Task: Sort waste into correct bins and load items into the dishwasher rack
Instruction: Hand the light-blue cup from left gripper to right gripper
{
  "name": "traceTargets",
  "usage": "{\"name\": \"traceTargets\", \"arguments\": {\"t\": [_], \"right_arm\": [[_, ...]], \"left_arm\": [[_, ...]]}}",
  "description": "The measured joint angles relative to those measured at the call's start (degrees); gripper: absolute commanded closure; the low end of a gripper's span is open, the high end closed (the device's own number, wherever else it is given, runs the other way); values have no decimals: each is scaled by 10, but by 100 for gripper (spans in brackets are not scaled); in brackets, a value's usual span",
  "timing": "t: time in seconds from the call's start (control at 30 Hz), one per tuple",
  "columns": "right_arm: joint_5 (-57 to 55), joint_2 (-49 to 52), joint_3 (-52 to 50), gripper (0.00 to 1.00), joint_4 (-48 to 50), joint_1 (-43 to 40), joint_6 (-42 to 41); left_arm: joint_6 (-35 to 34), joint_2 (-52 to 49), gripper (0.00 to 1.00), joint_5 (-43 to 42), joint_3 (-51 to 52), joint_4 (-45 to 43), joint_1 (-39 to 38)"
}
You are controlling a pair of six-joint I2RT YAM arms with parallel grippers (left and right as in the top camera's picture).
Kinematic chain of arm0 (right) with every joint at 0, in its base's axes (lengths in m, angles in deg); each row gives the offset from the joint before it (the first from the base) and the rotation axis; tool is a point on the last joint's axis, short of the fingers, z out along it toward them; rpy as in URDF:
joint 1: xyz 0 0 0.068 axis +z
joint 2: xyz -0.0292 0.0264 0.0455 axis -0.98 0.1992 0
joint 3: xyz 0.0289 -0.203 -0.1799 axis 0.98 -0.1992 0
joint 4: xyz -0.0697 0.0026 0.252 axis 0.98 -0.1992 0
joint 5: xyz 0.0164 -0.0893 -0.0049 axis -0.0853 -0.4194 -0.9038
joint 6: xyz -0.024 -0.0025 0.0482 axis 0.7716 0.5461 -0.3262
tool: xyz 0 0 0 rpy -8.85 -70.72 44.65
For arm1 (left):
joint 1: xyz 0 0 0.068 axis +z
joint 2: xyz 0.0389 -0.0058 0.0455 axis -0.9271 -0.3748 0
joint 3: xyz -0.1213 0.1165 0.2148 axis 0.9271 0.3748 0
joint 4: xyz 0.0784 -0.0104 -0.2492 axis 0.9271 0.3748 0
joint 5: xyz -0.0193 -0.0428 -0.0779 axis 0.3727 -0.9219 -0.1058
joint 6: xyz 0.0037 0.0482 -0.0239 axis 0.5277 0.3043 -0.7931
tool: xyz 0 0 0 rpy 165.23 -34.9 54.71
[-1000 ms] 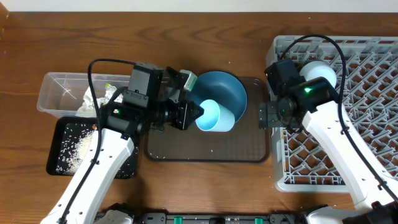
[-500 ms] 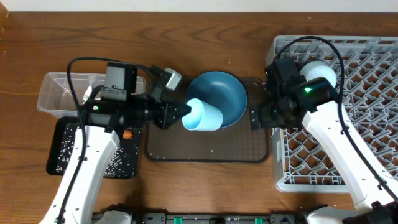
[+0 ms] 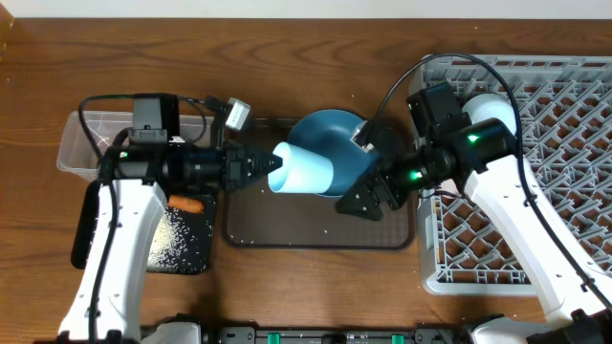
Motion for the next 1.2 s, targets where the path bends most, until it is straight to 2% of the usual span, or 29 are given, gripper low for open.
{"name": "traceTargets", "arguments": {"t": [0.23,0.47,0.67,0.97,1.2], "right_arm": [[72,0,0,3,40,0,48],[110,0,0,4,102,2,59],[113,0,0,3,114,3,59],[91,0,0,2,123,3,61],[85,0,0,6,140,7,63]], "left_arm": [[10,-55,94,-74,0,0,0],[13,-106,94,-120,0,0,0],[14,-112,94,-164,3,5,0],[14,-112,94,-181,6,12,0],[14,-112,94,-183,7,13,0]]}}
